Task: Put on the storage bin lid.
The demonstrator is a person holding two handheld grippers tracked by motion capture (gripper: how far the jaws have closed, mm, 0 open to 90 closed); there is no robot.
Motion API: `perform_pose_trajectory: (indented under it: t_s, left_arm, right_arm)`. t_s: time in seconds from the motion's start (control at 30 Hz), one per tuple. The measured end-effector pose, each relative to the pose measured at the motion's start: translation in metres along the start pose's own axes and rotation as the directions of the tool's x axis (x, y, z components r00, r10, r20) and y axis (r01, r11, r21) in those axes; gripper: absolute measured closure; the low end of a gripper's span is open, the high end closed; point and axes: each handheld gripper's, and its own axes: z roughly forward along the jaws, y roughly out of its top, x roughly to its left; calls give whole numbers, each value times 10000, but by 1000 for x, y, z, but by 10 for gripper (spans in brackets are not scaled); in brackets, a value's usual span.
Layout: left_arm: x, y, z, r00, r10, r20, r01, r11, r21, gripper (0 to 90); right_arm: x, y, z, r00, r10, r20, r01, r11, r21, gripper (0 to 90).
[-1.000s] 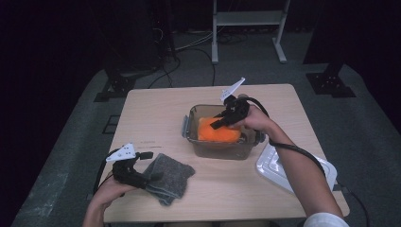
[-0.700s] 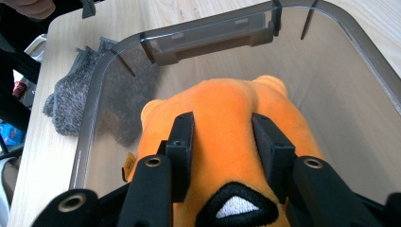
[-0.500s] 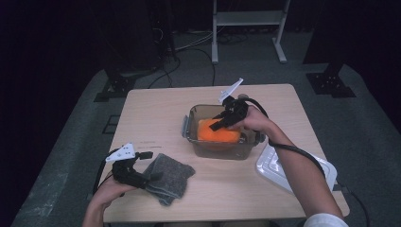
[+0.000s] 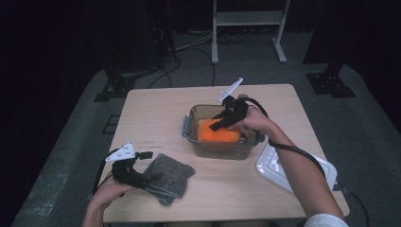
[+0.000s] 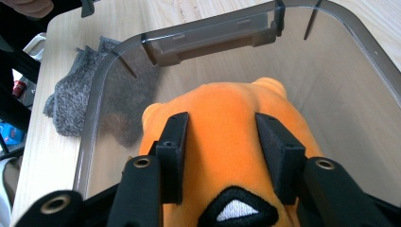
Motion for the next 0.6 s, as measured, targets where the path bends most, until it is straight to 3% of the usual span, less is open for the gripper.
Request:
perform_pose_trajectory:
  t_s: [0.53,0.6]
  left_arm:
    - [0,0,0,10000,29,4,-29,10000,2,44]
    - [-1,0,0,10000,31,5,-31,10000,6,44]
  right_arm:
    - [2,-1,-1,10000,51,29,-51,9999,133,524]
    - [1,-1,-4,9996,217,-190,-221,9995,-220,557]
